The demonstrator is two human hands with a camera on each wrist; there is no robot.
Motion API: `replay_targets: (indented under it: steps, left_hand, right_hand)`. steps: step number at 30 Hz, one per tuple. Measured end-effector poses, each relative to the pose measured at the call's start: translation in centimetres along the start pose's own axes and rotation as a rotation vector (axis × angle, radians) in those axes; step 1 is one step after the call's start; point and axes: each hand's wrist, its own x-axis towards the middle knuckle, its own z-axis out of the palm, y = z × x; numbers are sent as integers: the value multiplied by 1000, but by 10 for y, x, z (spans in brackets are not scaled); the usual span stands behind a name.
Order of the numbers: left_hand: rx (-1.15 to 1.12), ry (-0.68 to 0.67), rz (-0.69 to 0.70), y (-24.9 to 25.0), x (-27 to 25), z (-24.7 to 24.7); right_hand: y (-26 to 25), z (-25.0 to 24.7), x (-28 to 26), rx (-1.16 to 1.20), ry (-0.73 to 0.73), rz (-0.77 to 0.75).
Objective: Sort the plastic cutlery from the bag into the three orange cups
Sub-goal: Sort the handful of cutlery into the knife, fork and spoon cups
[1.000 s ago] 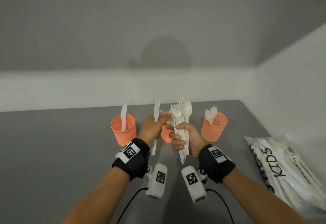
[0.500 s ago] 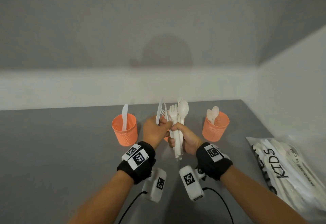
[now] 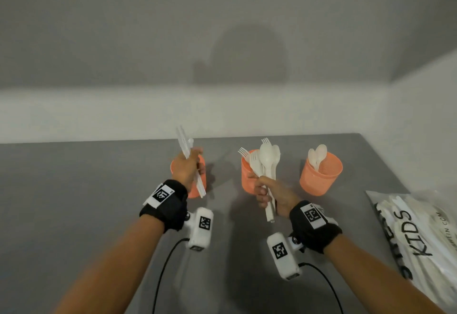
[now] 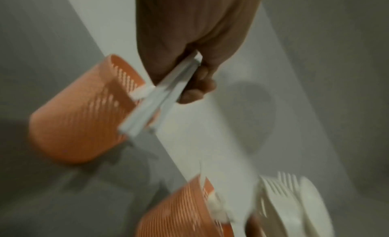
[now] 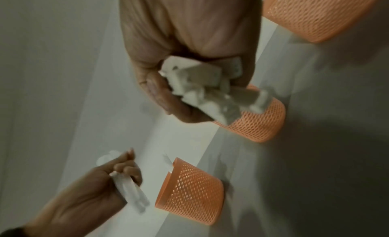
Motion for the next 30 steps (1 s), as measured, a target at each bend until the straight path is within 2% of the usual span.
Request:
replay_targets:
  steps: [3, 6, 13, 15, 19, 22, 25, 30]
  left_hand:
    - [87, 128, 214, 31, 24, -8]
    - [111, 171, 314, 42, 42, -7]
    - [291, 97, 216, -10, 56, -3]
    - [406, 92, 246, -15, 53, -4]
    - [573, 170, 511, -5, 41, -8]
    - [476, 195, 669, 11, 17, -3]
    - [368, 69, 557, 18, -15, 12]
    - [466, -199, 275, -10, -47, 30]
  right_hand:
    - [-5, 2, 3, 31, -8, 10]
    - [-7, 2, 7, 36, -6, 22]
    - [-11, 1, 3, 9, -78, 26]
    - [-11, 1, 2, 17, -104, 23]
    - [-11, 0, 0, 62, -152, 29]
    - [-8, 1, -1, 117, -188, 29]
    - [-3, 5, -2, 116, -187, 19]
    - [8, 17, -12, 56, -187, 8]
